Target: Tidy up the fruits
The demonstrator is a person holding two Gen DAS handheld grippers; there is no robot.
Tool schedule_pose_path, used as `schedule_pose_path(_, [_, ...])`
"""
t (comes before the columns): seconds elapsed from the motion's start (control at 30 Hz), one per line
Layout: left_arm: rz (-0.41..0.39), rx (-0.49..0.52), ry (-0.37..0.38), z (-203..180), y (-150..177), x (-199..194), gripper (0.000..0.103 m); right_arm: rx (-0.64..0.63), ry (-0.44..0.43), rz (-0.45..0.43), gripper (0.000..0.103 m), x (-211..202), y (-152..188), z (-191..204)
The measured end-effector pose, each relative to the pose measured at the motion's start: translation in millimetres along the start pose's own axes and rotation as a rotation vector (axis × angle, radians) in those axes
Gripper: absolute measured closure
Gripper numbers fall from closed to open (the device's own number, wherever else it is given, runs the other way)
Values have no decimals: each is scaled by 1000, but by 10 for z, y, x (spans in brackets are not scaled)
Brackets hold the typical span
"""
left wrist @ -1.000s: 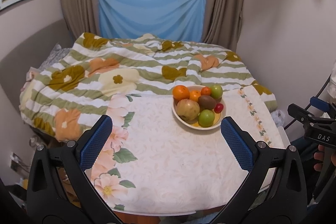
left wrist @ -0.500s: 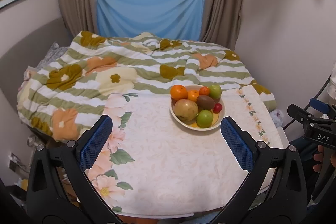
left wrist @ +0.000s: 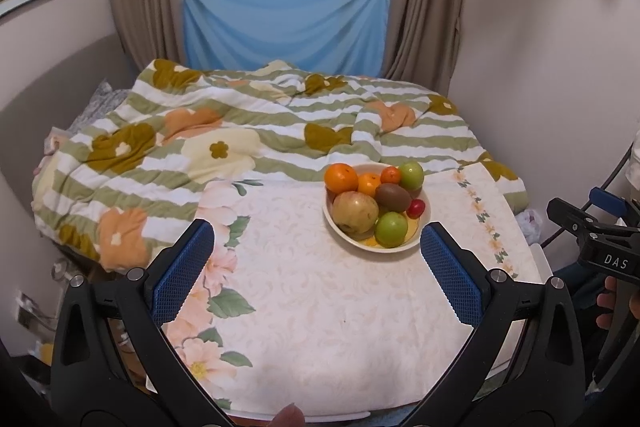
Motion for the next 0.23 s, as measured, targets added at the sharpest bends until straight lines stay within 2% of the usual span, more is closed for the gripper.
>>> schedule_pose_path(0.23, [14, 2, -35, 51, 19, 86, 0, 1, -1, 10, 2, 12, 16, 2])
Point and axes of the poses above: each gripper's, at about its wrist camera, not at the fingertips, and x roughly the way its jaws point, z to its left, y to its underside, the point moved 6 cm from there along x, roughly the way its jaws point, and after that the axes turned 14 degrees about -z, right-handed, at the moved point
